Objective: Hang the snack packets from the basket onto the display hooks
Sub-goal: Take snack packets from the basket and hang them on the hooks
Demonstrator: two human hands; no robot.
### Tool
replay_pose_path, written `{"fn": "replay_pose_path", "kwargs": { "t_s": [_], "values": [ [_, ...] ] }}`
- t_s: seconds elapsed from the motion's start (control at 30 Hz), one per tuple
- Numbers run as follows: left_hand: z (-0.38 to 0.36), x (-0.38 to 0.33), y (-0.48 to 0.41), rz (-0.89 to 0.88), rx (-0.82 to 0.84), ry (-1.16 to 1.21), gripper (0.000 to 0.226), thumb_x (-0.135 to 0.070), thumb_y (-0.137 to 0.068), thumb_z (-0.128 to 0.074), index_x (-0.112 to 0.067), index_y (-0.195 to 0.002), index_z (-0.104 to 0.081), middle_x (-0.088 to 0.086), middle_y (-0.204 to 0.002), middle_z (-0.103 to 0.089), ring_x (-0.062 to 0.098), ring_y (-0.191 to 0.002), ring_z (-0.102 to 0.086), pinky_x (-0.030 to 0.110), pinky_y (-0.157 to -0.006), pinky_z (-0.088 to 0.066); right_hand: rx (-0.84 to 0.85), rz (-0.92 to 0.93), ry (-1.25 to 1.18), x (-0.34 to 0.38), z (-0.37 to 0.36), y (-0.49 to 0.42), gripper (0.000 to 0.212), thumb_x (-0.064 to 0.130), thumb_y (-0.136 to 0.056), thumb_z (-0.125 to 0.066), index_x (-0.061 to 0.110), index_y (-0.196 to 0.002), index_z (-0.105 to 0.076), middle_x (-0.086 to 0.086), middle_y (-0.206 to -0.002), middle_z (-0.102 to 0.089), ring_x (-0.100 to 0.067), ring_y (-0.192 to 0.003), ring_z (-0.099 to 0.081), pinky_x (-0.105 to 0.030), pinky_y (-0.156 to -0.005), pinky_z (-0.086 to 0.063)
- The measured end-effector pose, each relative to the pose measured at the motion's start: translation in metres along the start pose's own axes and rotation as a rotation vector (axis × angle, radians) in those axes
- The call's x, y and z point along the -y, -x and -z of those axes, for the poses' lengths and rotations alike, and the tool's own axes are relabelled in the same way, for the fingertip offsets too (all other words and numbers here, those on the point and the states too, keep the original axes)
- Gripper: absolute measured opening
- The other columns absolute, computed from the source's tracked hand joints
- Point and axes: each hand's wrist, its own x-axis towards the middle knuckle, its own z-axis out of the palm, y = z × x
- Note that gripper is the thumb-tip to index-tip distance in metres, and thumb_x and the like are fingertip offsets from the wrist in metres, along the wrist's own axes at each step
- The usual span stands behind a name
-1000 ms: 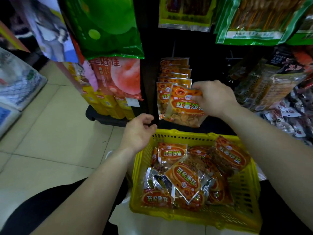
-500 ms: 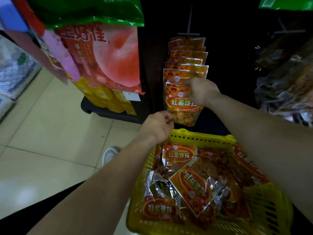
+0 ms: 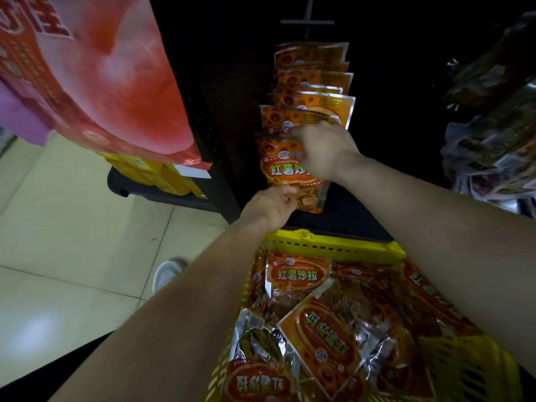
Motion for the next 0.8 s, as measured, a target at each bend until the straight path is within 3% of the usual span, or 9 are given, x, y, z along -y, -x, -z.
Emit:
{"fn": "replay_pose_path", "kwargs": {
  "t_s": [0.2, 0.33, 0.47, 0.53, 0.7, 0.8],
  "values": [
    [0.001, 0.008, 0.007, 0.006, 0.002, -0.034, 0.045, -0.041, -0.099, -0.054, -0.040, -0.143, -0.049, -0.002, -0.140, -0.059, 0.020, -0.126, -0.056, 0.036, -0.109, -0.043, -0.079, -0.033, 0.102, -0.006, -0.001, 0.003, 0.055, 0.045, -0.092, -0.060, 0.026, -0.142, -0.044, -0.007, -0.137, -0.057, -0.032, -0.128, -0.047, -0.045, -0.105, -0.033],
    [0.001, 0.007, 0.015, -0.013, -0.008, -0.021, 0.055, -0.043, -0.098, -0.055, -0.046, -0.149, -0.036, -0.001, -0.148, -0.052, 0.022, -0.131, -0.052, 0.040, -0.111, -0.042, -0.153, -0.056, 0.142, -0.012, -0.002, 0.009, 0.067, 0.048, -0.084, -0.068, 0.023, -0.141, -0.043, -0.007, -0.138, -0.052, -0.031, -0.129, -0.044, -0.047, -0.105, -0.033],
    [-0.002, 0.001, 0.014, -0.030, 0.014, -0.064, 0.064, -0.046, -0.096, -0.055, -0.048, -0.152, -0.024, 0.003, -0.153, -0.044, 0.025, -0.136, -0.045, 0.044, -0.112, -0.039, -0.094, -0.106, 0.138, -0.023, -0.003, 0.015, 0.082, 0.050, -0.072, -0.080, 0.024, -0.140, -0.042, -0.007, -0.137, -0.052, -0.030, -0.128, -0.046, -0.050, -0.105, -0.034],
    [-0.004, -0.003, 0.009, -0.026, 0.021, -0.078, 0.065, -0.046, -0.097, -0.054, -0.049, -0.153, -0.021, 0.004, -0.155, -0.040, 0.026, -0.137, -0.043, 0.045, -0.113, -0.039, -0.086, -0.132, 0.150, -0.030, -0.007, 0.016, 0.079, 0.046, -0.073, -0.081, 0.024, -0.139, -0.042, -0.007, -0.136, -0.053, -0.031, -0.126, -0.049, -0.050, -0.105, -0.035],
    [-0.009, -0.009, -0.006, -0.041, -0.017, -0.120, 0.063, -0.047, -0.098, -0.051, -0.050, -0.153, -0.019, 0.002, -0.154, -0.042, 0.026, -0.136, -0.044, 0.041, -0.109, -0.041, -0.206, -0.124, 0.203, -0.041, -0.013, 0.008, 0.045, 0.032, -0.081, -0.074, 0.019, -0.118, -0.053, -0.010, -0.112, -0.066, -0.032, -0.101, -0.064, -0.044, -0.095, -0.041],
    [-0.012, -0.012, -0.011, -0.040, -0.035, -0.156, 0.064, -0.046, -0.098, -0.051, -0.050, -0.153, -0.017, 0.001, -0.152, -0.045, 0.025, -0.133, -0.047, 0.040, -0.106, -0.044, -0.196, -0.156, 0.187, -0.041, -0.015, 0.002, 0.048, 0.032, -0.080, -0.076, 0.019, -0.119, -0.050, -0.010, -0.111, -0.065, -0.032, -0.100, -0.064, -0.044, -0.093, -0.043]
  ]
}}
